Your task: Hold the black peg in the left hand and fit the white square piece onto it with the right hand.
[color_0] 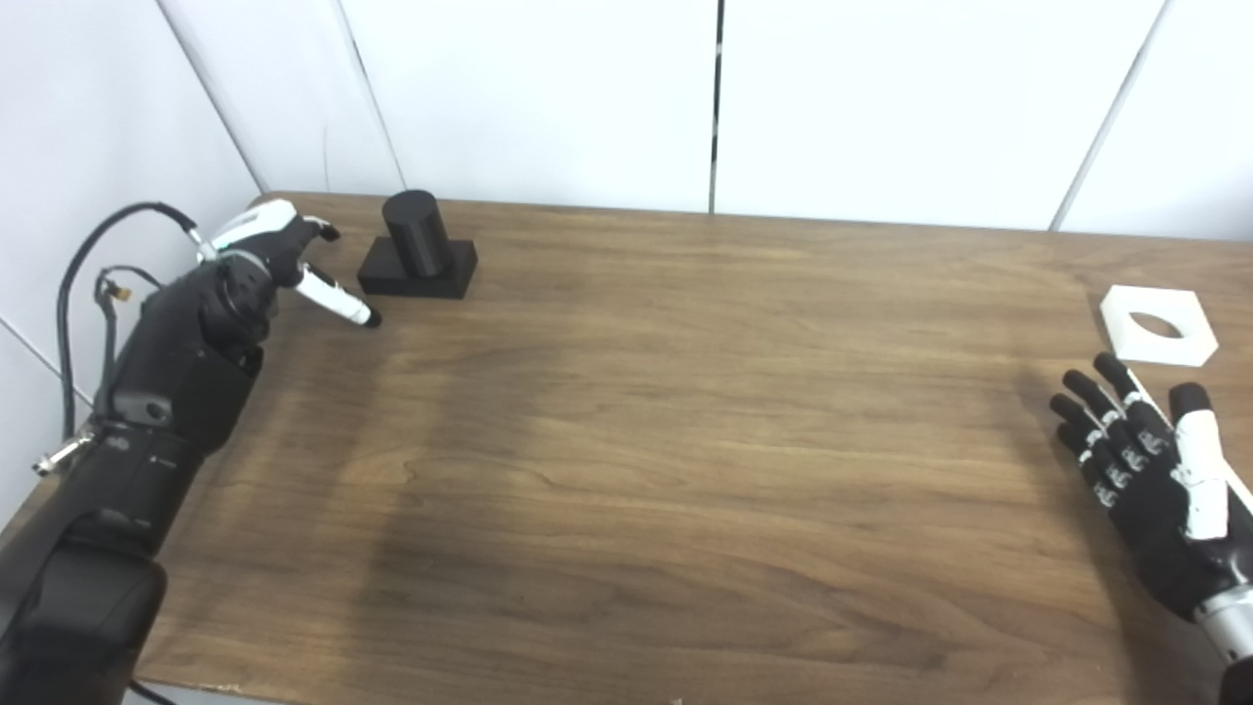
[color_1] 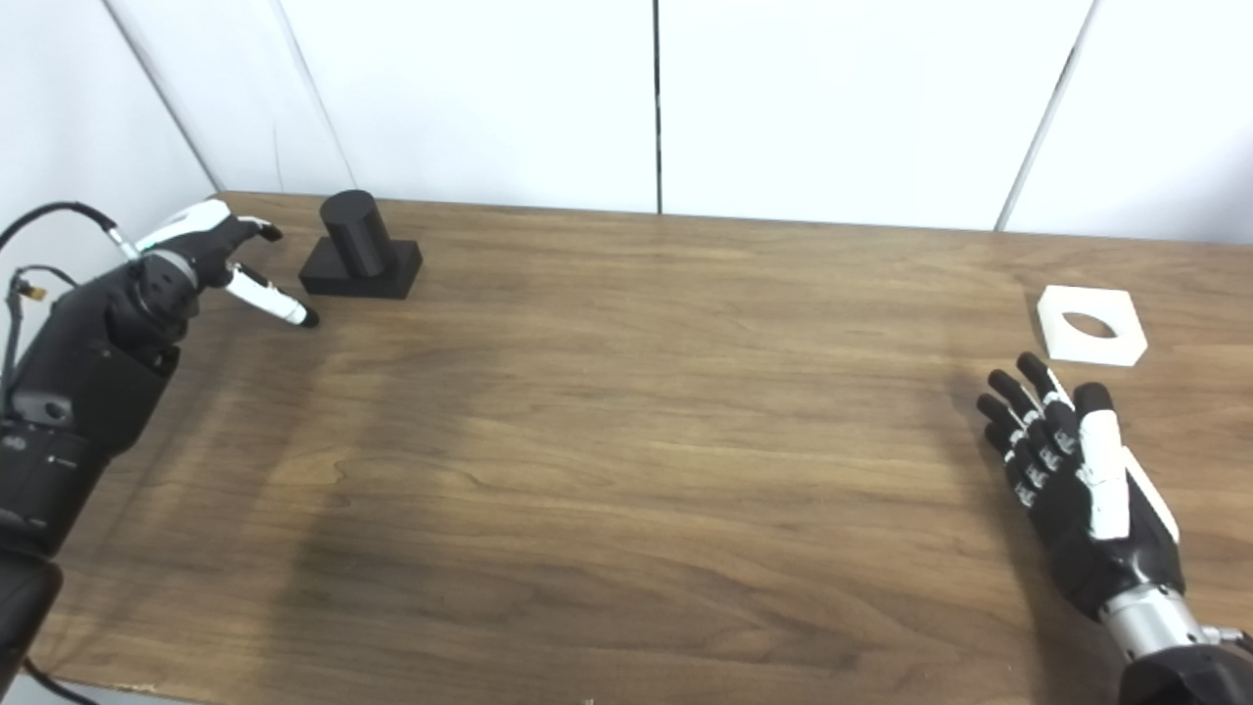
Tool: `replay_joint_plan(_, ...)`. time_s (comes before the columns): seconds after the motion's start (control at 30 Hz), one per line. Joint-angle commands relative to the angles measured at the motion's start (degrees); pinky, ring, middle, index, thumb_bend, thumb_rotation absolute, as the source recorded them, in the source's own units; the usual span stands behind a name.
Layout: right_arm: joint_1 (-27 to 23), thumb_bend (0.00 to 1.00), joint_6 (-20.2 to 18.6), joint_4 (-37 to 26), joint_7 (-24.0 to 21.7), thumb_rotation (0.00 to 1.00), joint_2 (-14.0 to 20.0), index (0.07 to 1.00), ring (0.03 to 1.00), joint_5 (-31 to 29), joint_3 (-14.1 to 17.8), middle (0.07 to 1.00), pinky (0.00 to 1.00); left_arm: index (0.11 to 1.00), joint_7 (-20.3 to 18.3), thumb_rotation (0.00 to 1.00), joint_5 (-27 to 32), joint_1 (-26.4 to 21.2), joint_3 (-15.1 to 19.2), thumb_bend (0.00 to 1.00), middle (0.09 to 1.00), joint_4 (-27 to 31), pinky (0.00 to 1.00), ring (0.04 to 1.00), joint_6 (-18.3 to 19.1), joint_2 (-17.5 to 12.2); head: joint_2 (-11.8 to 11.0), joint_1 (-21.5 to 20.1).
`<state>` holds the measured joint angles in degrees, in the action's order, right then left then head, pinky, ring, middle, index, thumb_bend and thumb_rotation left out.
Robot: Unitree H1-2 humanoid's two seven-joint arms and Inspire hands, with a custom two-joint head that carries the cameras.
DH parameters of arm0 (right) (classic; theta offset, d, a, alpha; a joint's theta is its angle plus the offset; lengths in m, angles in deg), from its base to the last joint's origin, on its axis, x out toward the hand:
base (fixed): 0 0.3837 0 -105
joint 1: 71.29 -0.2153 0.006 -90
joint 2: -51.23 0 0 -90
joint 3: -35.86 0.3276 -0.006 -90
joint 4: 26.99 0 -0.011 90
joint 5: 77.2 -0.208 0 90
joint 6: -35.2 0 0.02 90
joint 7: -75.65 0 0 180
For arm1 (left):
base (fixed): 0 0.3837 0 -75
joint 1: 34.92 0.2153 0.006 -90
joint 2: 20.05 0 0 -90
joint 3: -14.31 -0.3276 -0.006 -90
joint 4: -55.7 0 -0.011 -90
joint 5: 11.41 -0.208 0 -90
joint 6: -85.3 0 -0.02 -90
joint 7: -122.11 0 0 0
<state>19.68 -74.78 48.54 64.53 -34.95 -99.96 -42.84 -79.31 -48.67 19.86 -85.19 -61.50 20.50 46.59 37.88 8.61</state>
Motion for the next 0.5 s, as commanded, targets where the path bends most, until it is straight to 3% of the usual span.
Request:
replay_joint_plan(0.0,-1.3,0.56,0.2,-2.8,-0.5,1.00,0.9,1.000,0.955,-0.3,0.2,0.953,1.00,0.945,3.8,0.21,0.4,-3.7,0.0,1.00,1.000,-0.6,1.00,1.000,-3.0,-0.7,0.0,-0.2)
replay_joint_plan(0.23,-0.9,0.56,0.2,-3.2,-1.1,1.00,1.2,1.000,0.962,-0.9,0.3,0.954,1.00,0.950,7.3,0.19,1.5,-5.1,-1.1,1.00,1.000,-5.2,1.00,1.000,-6.4,1.4,0.0,-0.5)
replay_joint_plan(0.47,-0.4,0.56,0.4,-3.3,-1.2,1.00,1.3,1.000,0.958,-0.6,0.1,0.947,1.00,0.963,8.6,0.21,2.3,-6.5,-2.1,1.00,1.000,-7.0,1.00,1.000,-7.0,2.6,0.0,-0.6)
